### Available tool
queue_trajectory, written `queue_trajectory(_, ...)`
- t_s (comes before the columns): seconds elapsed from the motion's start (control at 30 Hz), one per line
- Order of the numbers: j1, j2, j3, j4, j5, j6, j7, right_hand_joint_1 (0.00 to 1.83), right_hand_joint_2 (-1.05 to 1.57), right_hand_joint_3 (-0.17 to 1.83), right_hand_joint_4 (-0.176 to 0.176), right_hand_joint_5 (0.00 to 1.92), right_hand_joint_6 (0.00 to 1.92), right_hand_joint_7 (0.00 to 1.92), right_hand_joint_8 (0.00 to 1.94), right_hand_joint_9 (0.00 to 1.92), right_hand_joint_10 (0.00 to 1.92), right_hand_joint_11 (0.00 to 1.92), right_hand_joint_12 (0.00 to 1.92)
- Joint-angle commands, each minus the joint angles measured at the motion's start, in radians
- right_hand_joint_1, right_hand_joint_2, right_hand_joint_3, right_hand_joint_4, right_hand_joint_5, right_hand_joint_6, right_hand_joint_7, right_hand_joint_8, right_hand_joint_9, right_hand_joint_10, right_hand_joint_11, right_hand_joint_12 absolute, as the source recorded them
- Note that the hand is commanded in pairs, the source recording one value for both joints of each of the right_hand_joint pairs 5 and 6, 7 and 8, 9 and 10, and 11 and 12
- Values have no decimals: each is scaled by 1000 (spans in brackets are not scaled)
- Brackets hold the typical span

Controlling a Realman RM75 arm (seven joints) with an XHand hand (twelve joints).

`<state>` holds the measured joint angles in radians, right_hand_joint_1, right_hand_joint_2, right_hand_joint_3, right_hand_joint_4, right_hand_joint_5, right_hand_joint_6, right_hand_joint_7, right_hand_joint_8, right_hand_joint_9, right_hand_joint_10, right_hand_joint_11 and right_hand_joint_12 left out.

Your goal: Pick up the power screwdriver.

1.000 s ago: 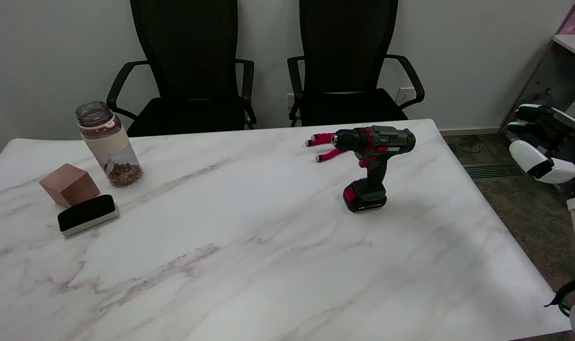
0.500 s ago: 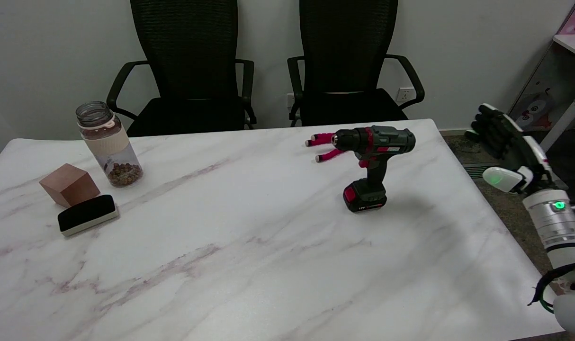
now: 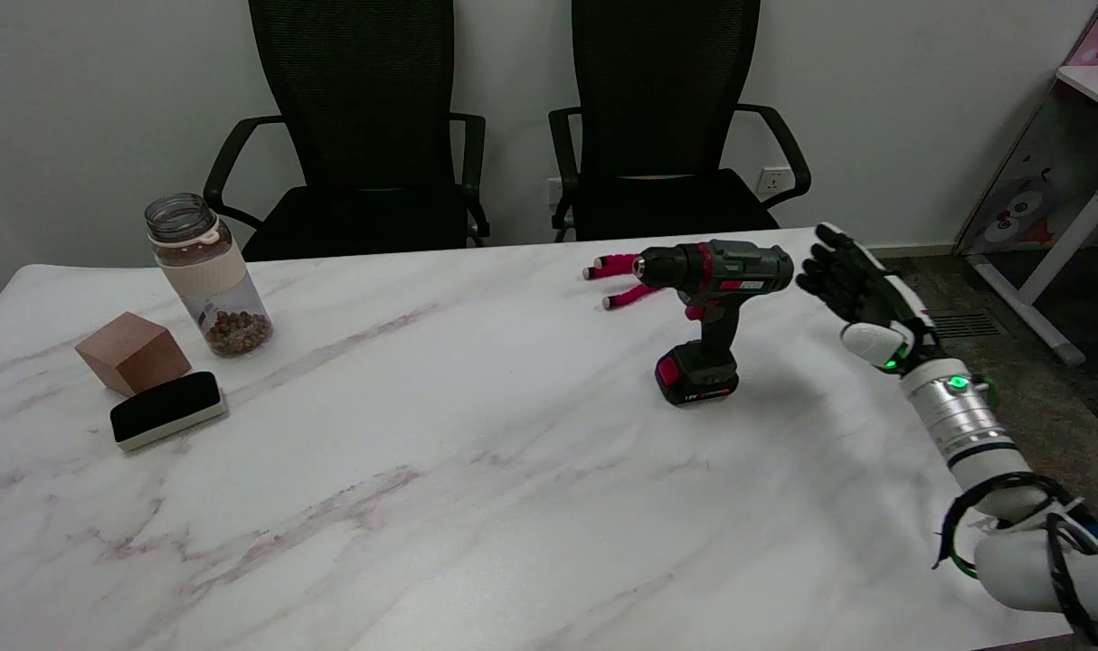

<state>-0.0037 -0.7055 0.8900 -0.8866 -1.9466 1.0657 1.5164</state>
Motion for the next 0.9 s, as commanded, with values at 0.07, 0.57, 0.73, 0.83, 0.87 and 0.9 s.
queue_trajectory(0.07, 258, -116, -220, 110, -66, -121, 104, 930, -620, 930, 113, 143, 143, 143, 143, 242, 242, 335, 335)
queue_trajectory(0.57, 254, -141, -238, 132, -92, -135, 174, 937, -618, 932, 137, 116, 116, 116, 116, 255, 255, 377, 377)
queue_trajectory(0.73, 258, -144, -246, 132, -92, -135, 174, 940, -609, 925, 148, 128, 128, 128, 128, 258, 258, 377, 377)
queue_trajectory(0.83, 258, -144, -246, 130, -92, -135, 174, 941, -606, 922, 154, 136, 136, 136, 136, 252, 252, 371, 371)
queue_trajectory(0.87, 258, -144, -246, 128, -92, -135, 174, 941, -604, 922, 156, 139, 139, 139, 139, 253, 253, 371, 371)
queue_trajectory(0.9, 259, -144, -246, 127, -92, -135, 176, 942, -602, 919, 158, 142, 142, 142, 142, 255, 255, 372, 372)
